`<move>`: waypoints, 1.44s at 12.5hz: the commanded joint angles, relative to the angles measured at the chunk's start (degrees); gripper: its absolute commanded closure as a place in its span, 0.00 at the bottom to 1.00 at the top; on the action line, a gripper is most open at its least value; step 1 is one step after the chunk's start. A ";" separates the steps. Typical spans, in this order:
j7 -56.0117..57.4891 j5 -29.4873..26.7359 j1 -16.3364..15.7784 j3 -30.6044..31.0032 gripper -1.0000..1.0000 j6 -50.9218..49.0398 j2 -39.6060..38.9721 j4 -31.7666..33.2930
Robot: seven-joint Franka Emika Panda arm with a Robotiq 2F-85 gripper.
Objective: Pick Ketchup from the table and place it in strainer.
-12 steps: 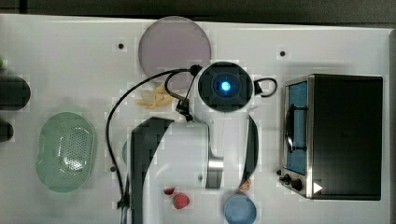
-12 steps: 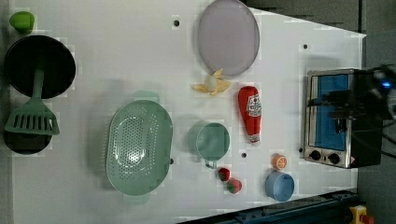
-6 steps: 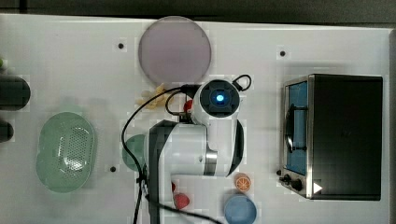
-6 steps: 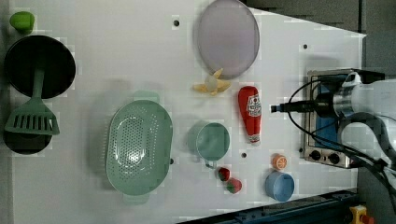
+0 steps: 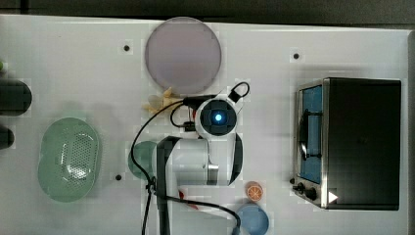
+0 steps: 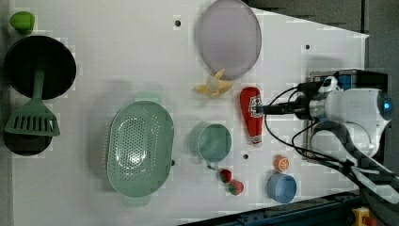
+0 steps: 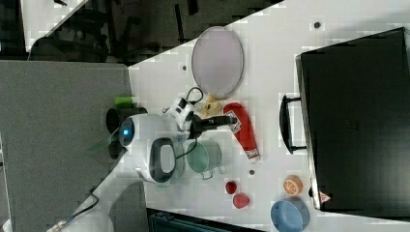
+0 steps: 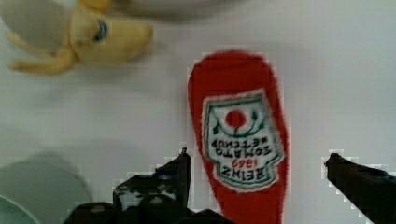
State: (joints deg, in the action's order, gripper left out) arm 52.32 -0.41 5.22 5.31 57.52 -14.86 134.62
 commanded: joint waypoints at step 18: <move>-5.15 -0.40 -1.11 4.72 0.42 -27.27 19.60 -6.57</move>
State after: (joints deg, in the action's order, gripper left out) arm 51.06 -0.67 5.67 9.29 31.78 3.24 129.92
